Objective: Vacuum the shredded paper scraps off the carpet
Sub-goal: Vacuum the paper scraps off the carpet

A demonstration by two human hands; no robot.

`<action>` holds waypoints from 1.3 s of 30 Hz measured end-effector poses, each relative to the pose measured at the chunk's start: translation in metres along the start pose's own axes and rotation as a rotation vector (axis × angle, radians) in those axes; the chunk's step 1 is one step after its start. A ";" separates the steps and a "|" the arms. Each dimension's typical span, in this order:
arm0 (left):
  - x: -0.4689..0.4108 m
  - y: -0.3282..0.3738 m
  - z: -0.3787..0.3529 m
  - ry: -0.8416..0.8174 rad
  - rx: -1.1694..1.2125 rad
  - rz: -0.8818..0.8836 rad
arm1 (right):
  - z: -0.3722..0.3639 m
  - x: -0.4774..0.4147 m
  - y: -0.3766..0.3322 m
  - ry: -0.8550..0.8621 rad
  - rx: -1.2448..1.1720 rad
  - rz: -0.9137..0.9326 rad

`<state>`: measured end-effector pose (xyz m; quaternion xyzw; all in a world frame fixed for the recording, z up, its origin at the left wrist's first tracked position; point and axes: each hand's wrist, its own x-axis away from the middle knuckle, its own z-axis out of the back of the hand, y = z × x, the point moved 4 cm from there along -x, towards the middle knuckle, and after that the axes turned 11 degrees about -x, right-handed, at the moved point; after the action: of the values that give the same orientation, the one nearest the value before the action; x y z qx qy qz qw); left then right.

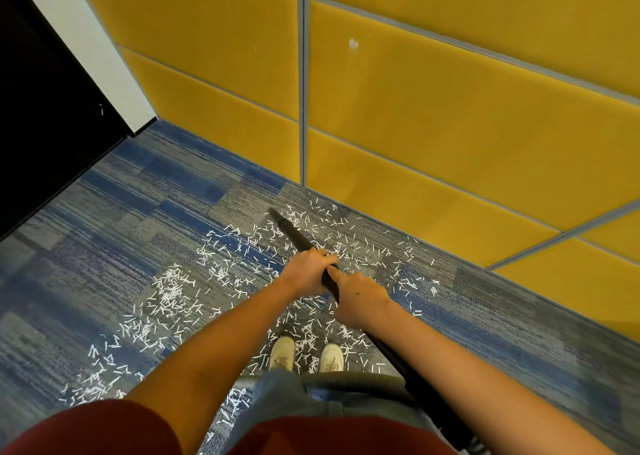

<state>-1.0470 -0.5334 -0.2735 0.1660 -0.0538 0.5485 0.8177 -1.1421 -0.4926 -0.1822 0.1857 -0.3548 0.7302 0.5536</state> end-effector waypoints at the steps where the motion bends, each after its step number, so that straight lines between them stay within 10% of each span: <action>1: -0.003 0.004 0.000 -0.002 -0.004 -0.012 | 0.001 0.000 0.003 0.005 -0.003 -0.010; 39: -0.042 0.040 -0.002 -0.006 -0.047 -0.138 | 0.009 0.009 0.044 0.059 -0.101 -0.096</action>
<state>-1.1001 -0.5556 -0.2780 0.1516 -0.0575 0.4890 0.8571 -1.1872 -0.4988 -0.1835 0.1527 -0.3655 0.6892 0.6067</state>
